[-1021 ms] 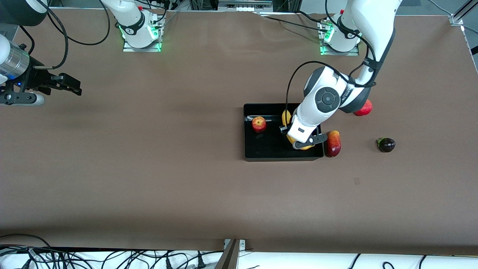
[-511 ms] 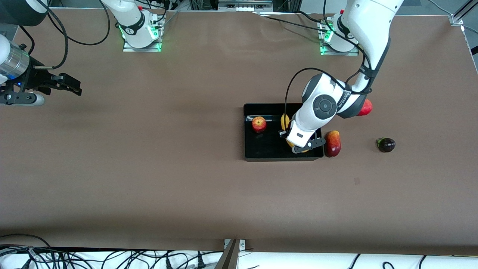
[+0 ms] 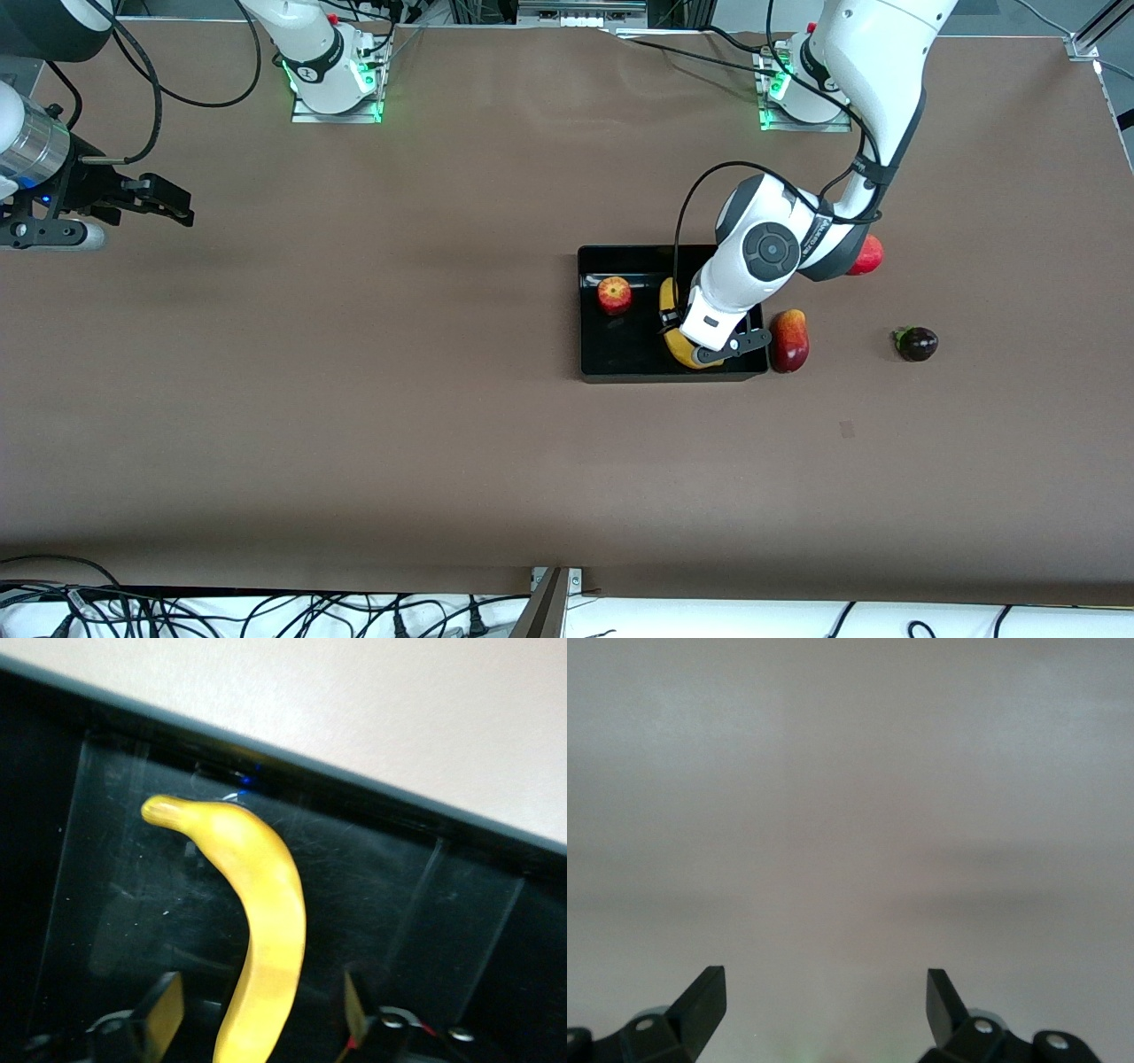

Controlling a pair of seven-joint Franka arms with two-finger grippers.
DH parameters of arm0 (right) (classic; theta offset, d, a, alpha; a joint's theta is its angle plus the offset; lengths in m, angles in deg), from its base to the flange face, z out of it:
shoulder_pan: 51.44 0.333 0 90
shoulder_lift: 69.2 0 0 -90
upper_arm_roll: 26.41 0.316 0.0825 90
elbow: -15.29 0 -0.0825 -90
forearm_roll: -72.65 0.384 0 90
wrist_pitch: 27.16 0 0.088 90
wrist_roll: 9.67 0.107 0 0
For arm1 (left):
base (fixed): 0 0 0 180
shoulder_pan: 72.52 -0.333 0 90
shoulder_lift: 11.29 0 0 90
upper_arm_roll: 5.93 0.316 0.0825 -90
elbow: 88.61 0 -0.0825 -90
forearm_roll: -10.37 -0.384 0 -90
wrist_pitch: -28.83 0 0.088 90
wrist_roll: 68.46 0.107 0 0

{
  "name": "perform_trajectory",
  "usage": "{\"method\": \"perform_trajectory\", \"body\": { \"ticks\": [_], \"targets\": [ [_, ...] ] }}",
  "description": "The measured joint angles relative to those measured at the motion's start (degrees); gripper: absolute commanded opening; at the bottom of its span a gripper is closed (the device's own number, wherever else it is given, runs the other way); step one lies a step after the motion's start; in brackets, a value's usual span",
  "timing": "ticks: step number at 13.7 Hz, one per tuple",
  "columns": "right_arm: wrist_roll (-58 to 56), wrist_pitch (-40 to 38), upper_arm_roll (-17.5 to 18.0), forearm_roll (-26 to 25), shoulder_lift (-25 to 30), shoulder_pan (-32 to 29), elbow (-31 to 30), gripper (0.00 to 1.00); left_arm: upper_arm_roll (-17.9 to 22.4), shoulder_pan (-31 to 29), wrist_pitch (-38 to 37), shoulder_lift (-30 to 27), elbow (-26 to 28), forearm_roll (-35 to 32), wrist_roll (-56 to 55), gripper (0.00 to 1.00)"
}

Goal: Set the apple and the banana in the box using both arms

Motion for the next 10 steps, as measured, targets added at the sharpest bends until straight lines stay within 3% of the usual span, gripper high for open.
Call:
{"method": "perform_trajectory", "body": {
  "ticks": [6, 10],
  "targets": [
    [0.00, 0.00, 0.01, 0.00, 0.00, 0.00, 0.00, 1.00, -0.69, 2.21, -1.73, -4.90, -0.02, 0.00, 1.65, 1.00],
    [0.00, 0.00, 0.08, 0.00, 0.00, 0.00, 0.02, 1.00, -0.19, -0.98, -11.66, -12.79, -0.77, -0.01, 9.52, 1.00]
  ]
}}
